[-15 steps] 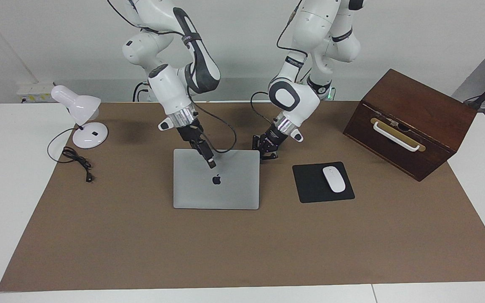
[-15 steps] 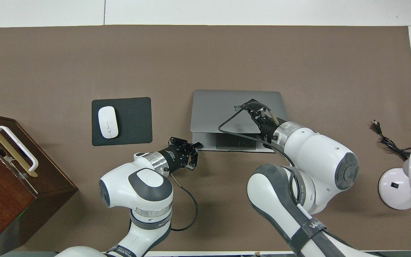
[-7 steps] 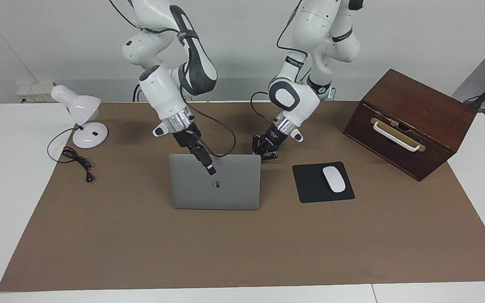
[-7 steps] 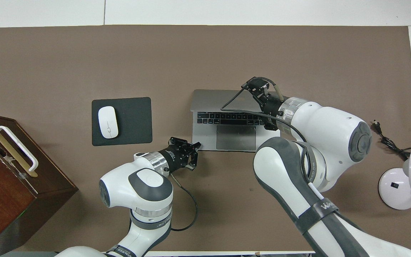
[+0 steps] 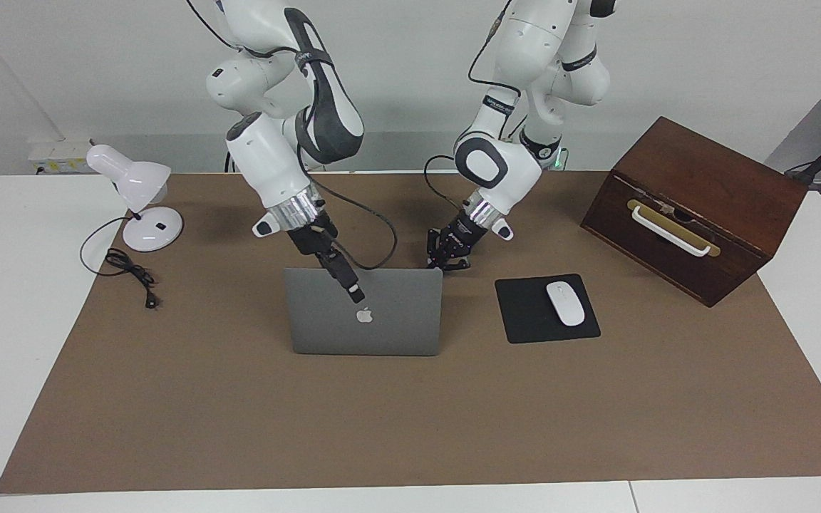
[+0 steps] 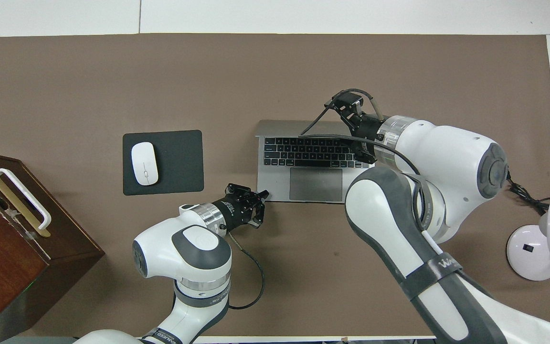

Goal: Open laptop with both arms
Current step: 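Push the raised lid farther from the robot with the right gripper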

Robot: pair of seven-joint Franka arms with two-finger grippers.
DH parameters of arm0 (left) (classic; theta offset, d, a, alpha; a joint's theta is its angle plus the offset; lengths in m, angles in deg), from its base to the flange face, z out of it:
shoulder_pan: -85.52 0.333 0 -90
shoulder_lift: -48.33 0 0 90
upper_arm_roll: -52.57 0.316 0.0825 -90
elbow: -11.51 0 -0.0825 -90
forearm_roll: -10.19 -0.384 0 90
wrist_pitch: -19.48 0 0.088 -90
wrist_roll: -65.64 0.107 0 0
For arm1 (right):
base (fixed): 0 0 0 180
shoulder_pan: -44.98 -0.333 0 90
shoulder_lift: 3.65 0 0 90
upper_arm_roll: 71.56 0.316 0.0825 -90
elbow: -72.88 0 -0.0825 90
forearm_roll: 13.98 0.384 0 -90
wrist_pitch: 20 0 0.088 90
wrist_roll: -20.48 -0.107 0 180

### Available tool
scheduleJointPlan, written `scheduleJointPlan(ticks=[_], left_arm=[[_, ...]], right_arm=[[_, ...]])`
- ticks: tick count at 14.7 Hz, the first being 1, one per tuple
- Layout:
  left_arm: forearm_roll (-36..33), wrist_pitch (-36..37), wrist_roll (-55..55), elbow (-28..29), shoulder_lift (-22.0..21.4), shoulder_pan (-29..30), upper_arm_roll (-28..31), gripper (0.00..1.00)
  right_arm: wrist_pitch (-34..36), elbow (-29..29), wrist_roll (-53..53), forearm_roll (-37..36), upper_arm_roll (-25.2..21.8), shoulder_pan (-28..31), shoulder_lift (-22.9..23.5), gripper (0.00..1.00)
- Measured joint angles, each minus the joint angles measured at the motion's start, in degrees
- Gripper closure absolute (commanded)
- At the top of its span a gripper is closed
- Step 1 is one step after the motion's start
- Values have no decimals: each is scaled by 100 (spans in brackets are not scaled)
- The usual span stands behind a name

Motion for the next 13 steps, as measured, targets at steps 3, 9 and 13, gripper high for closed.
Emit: scheduleJointPlan(ticks=[3, 9, 13], left_arm=[[0, 0, 0, 0, 0, 0, 0, 100], [0, 0, 0, 0, 0, 0, 0, 100], [0, 0, 0, 0, 0, 0, 0, 100]], right_arm=[[342, -237, 47, 0, -113, 106, 95, 0], [885, -628, 509, 0, -265, 335, 290, 0], [1119, -944, 984, 0, -491, 406, 501, 0]])
